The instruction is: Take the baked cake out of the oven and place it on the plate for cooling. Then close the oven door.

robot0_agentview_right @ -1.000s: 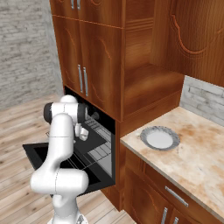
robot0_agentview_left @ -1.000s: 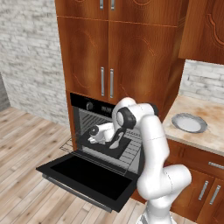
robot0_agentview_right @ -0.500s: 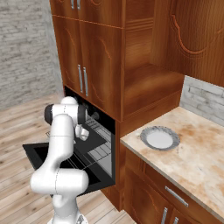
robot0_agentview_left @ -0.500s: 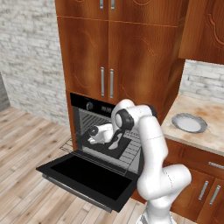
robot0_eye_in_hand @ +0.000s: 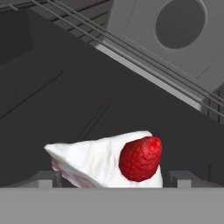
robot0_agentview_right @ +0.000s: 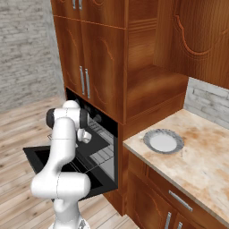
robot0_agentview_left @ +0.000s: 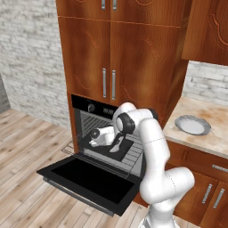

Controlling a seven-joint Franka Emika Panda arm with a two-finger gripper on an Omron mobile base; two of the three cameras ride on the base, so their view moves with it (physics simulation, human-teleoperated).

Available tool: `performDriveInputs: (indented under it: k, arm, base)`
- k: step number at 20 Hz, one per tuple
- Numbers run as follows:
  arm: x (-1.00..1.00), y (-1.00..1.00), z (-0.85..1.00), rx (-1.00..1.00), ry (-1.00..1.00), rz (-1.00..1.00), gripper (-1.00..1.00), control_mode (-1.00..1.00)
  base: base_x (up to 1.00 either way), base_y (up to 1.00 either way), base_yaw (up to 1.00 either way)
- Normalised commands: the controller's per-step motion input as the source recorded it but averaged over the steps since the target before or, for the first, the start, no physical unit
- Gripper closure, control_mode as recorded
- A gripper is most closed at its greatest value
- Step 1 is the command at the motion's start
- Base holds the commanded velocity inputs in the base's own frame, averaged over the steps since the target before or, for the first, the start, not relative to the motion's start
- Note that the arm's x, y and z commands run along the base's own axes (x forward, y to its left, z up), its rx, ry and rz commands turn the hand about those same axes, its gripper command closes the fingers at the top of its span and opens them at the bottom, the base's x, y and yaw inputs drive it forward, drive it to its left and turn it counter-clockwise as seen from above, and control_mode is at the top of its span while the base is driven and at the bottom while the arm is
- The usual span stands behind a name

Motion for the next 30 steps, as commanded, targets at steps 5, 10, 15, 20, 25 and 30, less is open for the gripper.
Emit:
performDriveInputs:
  k: [5, 10, 15, 20, 25, 30]
  arm:
    - [0.06, 0.0, -0.06, 0.0, 0.0, 0.0, -1.0, -1.0]
    - [0.03, 0.0, -0.06, 0.0, 0.0, 0.0, 1.0, -1.0]
    - [0.0, 0.0, -0.15, -0.01, 0.03, 0.0, 1.0, -1.0]
    - [-0.03, -0.03, -0.13, 0.0, 0.0, 0.0, 1.0, -1.0]
    - [-0.19, -0.01, -0.12, 0.0, 0.0, 0.0, 1.0, -1.0]
    - [-0.24, 0.0, -0.09, 0.0, 0.0, 0.0, 1.0, -1.0]
  base:
    - [0.0, 0.0, 0.0]
    - [0.0, 0.0, 0.0]
    - [0.0, 0.0, 0.0]
    - [0.0, 0.0, 0.0]
    - [0.0, 0.0, 0.0]
    - [0.0, 0.0, 0.0]
